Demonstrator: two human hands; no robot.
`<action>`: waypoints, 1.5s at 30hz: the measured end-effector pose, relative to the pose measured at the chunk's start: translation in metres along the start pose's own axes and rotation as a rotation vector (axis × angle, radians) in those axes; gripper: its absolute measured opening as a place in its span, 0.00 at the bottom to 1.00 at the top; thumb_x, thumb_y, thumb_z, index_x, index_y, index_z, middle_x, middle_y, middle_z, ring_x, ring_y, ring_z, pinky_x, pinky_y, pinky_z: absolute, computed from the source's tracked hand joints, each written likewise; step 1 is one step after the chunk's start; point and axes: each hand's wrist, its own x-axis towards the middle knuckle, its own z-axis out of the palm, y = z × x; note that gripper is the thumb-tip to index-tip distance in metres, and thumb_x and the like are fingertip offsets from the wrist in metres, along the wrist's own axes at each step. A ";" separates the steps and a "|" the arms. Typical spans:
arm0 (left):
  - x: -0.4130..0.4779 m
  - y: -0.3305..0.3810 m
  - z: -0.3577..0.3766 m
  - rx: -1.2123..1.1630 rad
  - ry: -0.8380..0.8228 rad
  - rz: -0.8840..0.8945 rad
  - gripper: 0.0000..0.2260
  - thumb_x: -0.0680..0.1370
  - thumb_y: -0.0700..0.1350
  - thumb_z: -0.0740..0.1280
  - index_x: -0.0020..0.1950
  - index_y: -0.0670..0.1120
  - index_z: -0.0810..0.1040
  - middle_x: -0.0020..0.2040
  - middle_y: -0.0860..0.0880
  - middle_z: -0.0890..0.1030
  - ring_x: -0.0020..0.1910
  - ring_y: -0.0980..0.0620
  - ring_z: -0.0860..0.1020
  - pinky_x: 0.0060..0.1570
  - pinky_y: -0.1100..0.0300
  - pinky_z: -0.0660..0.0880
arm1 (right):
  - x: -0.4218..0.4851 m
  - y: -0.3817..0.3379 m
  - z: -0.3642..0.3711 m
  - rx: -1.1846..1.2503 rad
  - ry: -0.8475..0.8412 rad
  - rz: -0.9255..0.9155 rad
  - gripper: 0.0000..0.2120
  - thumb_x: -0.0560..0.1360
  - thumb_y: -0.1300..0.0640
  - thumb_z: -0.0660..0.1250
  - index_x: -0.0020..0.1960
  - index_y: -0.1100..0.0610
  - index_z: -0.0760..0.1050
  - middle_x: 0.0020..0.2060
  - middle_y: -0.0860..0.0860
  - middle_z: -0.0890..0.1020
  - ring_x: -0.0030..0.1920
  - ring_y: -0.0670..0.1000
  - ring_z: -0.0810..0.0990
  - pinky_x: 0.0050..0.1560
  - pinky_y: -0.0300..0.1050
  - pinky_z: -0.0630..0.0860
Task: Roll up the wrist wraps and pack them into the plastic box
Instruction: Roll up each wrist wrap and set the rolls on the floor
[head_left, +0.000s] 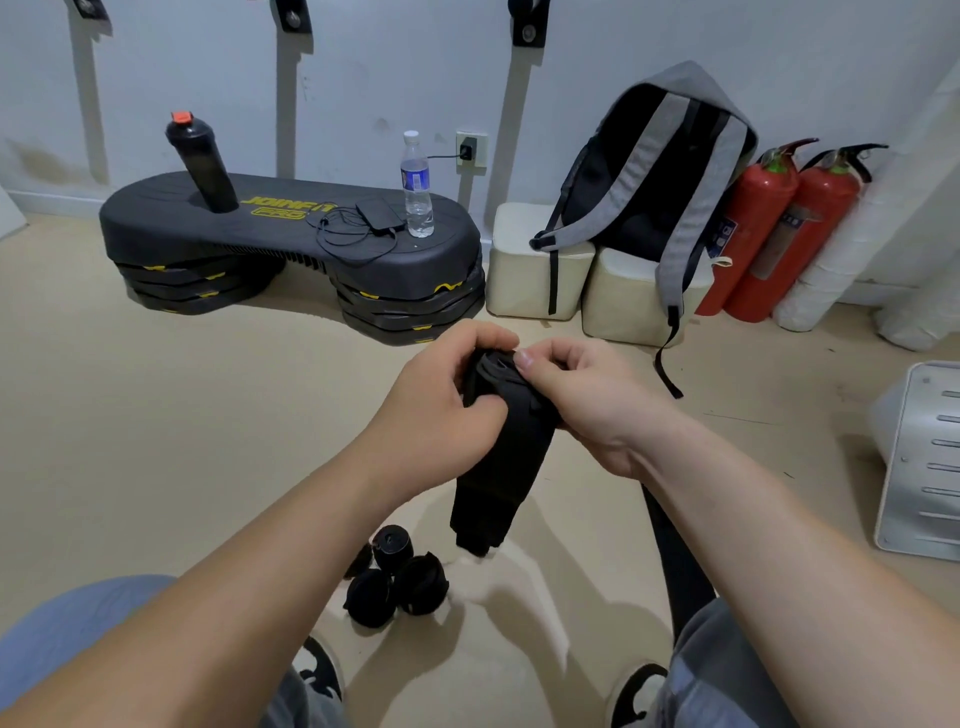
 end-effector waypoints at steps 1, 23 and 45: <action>0.000 0.003 -0.001 -0.048 -0.015 -0.039 0.25 0.76 0.27 0.63 0.65 0.52 0.80 0.51 0.50 0.86 0.50 0.55 0.83 0.50 0.62 0.78 | 0.000 0.000 0.000 -0.010 0.019 -0.020 0.12 0.84 0.56 0.67 0.42 0.54 0.80 0.37 0.54 0.79 0.39 0.51 0.75 0.43 0.48 0.71; 0.002 -0.003 -0.006 -0.024 0.091 0.015 0.15 0.82 0.44 0.72 0.69 0.51 0.83 0.48 0.48 0.87 0.47 0.56 0.84 0.50 0.61 0.80 | -0.010 -0.004 -0.005 0.075 -0.024 -0.182 0.09 0.83 0.60 0.69 0.44 0.55 0.82 0.39 0.54 0.81 0.43 0.53 0.79 0.49 0.52 0.75; 0.005 -0.009 -0.001 -0.046 0.060 -0.145 0.05 0.85 0.45 0.66 0.54 0.52 0.82 0.46 0.47 0.86 0.48 0.49 0.84 0.55 0.47 0.79 | -0.022 -0.008 -0.030 -0.048 -0.175 -0.225 0.07 0.85 0.65 0.63 0.49 0.58 0.76 0.55 0.57 0.86 0.53 0.50 0.83 0.55 0.54 0.84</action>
